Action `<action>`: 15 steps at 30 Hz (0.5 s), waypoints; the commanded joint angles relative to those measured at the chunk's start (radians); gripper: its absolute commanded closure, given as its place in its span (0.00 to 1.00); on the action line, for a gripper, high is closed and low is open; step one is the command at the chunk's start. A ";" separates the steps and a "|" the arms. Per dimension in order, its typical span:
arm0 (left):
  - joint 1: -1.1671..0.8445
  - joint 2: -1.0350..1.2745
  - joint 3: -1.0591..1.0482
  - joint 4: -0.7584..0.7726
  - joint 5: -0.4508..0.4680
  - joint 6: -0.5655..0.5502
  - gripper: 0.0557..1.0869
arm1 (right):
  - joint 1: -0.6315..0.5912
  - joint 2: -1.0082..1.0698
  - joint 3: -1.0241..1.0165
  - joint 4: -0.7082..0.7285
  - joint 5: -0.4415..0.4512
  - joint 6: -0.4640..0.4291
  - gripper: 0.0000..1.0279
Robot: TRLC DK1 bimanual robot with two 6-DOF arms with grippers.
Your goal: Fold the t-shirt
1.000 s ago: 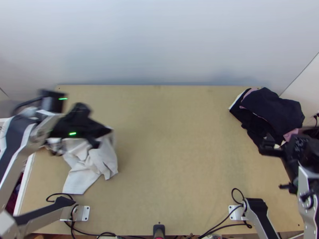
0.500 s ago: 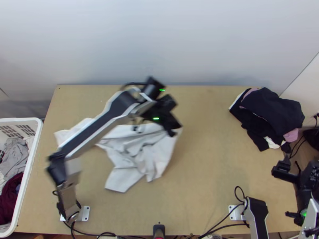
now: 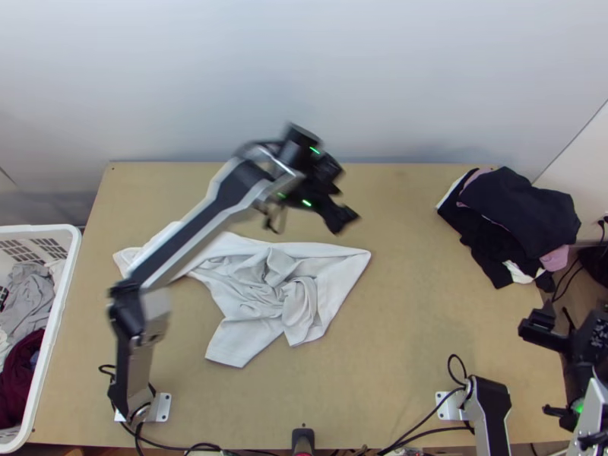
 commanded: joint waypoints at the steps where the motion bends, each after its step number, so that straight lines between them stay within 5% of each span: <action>1: 0.187 -0.253 -0.160 -0.108 -0.053 0.109 0.05 | 0.075 0.048 -0.050 0.041 -0.014 -0.004 0.06; 7: 0.465 -0.512 -0.547 -0.168 -0.082 0.293 0.05 | 0.249 0.180 -0.082 0.088 -0.044 0.108 0.05; 12: 0.649 -0.705 -0.823 -0.193 -0.109 0.374 0.05 | 0.348 0.372 -0.073 0.105 -0.265 0.135 0.05; 15: 0.724 -0.808 -0.963 -0.202 -0.109 0.416 0.05 | 0.471 0.485 -0.045 0.108 -0.305 0.136 0.05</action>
